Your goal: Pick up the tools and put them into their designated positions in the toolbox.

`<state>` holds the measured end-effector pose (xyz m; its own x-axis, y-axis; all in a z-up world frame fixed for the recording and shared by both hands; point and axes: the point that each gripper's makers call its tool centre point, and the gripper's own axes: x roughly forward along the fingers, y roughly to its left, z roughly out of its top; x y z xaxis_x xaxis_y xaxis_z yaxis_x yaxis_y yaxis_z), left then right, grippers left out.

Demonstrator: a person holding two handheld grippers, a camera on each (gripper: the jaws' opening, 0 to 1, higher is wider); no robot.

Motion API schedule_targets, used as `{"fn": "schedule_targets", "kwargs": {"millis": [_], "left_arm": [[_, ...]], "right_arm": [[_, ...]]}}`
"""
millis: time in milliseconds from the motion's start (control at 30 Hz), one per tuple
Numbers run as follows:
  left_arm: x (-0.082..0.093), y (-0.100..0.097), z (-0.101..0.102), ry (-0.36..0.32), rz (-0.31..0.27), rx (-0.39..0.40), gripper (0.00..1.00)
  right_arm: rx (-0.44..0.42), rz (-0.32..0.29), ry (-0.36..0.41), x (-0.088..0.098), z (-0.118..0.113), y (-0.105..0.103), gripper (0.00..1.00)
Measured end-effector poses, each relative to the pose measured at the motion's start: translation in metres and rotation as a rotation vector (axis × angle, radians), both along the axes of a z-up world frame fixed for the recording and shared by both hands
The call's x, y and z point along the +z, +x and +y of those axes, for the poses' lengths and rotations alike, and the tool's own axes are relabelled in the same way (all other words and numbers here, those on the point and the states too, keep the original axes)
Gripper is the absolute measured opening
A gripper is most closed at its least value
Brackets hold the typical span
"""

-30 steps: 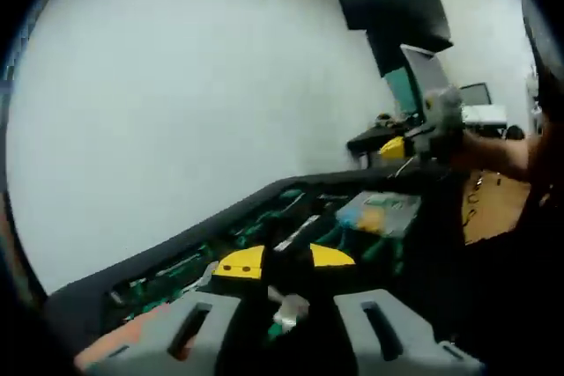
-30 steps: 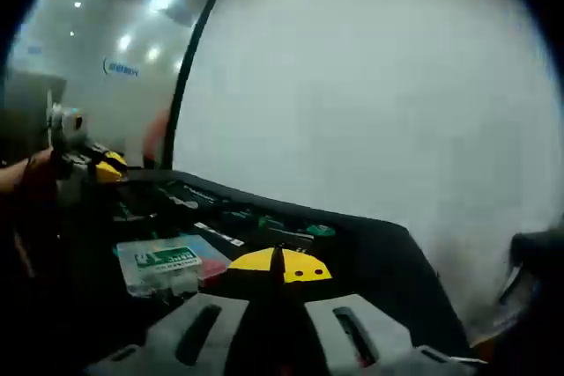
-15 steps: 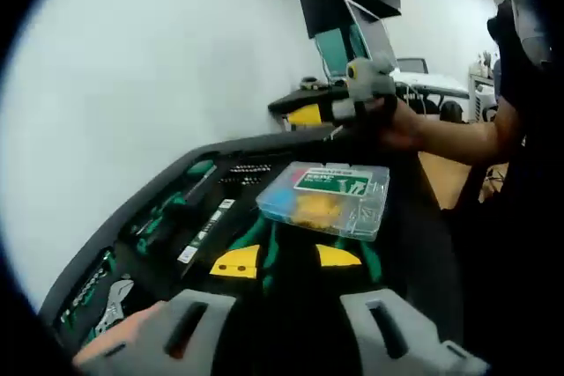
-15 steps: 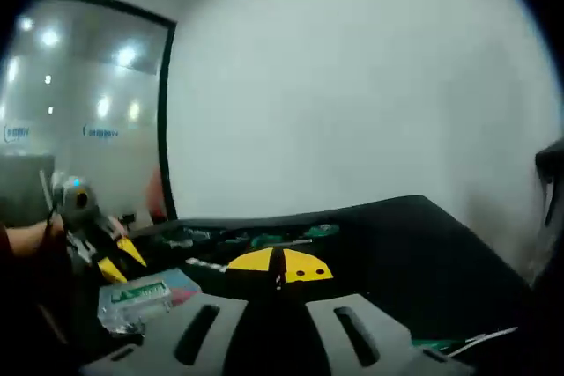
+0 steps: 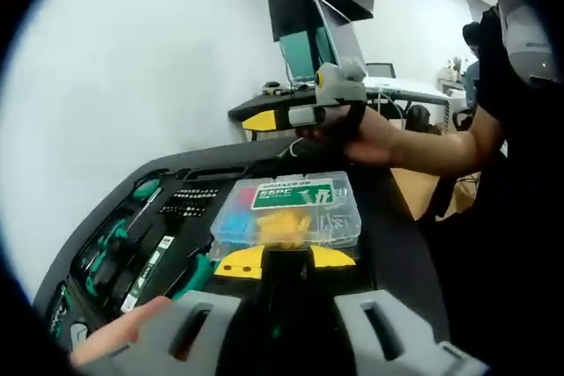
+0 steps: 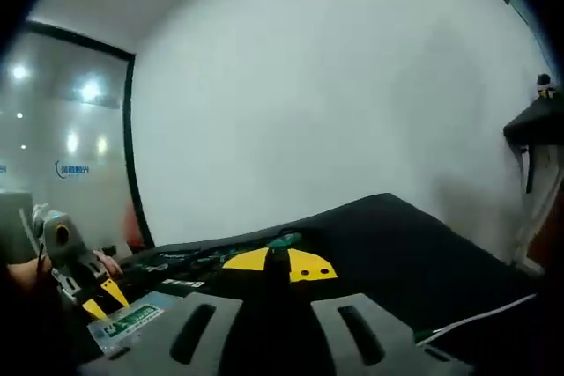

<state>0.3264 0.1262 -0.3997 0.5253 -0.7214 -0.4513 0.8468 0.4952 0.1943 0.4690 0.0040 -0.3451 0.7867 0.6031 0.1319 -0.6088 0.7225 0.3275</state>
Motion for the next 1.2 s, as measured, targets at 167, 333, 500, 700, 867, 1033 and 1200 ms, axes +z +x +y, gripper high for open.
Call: {"fn": "schedule_targets", "kwargs": {"millis": [167, 333, 500, 700, 867, 1033, 1200], "left_arm": [[-0.001, 0.002, -0.007, 0.004, 0.000, -0.010, 0.14], [-0.003, 0.005, -0.013, 0.016, -0.007, -0.020, 0.14], [-0.002, 0.008, -0.020, 0.024, -0.010, -0.039, 0.14], [-0.001, 0.010, -0.031, 0.058, -0.025, -0.073, 0.14], [0.016, 0.016, -0.037, 0.033, -0.062, -0.076, 0.13], [0.002, 0.025, -0.050, 0.118, -0.070, -0.104, 0.05], [-0.001, 0.023, -0.053, 0.109, 0.046, -0.105, 0.00]], "right_arm": [[0.002, 0.008, 0.017, 0.000, -0.002, 0.000, 0.04], [0.002, 0.004, -0.002, -0.002, 0.000, 0.000, 0.04], [-0.002, 0.015, 0.006, -0.003, -0.001, 0.002, 0.04], [-0.001, 0.012, 0.000, -0.004, 0.000, 0.002, 0.04], [-0.005, 0.013, -0.003, -0.004, -0.001, 0.002, 0.04], [0.001, 0.016, -0.009, -0.005, 0.002, 0.002, 0.04], [0.004, 0.014, -0.010, -0.005, 0.002, 0.001, 0.04]]}}
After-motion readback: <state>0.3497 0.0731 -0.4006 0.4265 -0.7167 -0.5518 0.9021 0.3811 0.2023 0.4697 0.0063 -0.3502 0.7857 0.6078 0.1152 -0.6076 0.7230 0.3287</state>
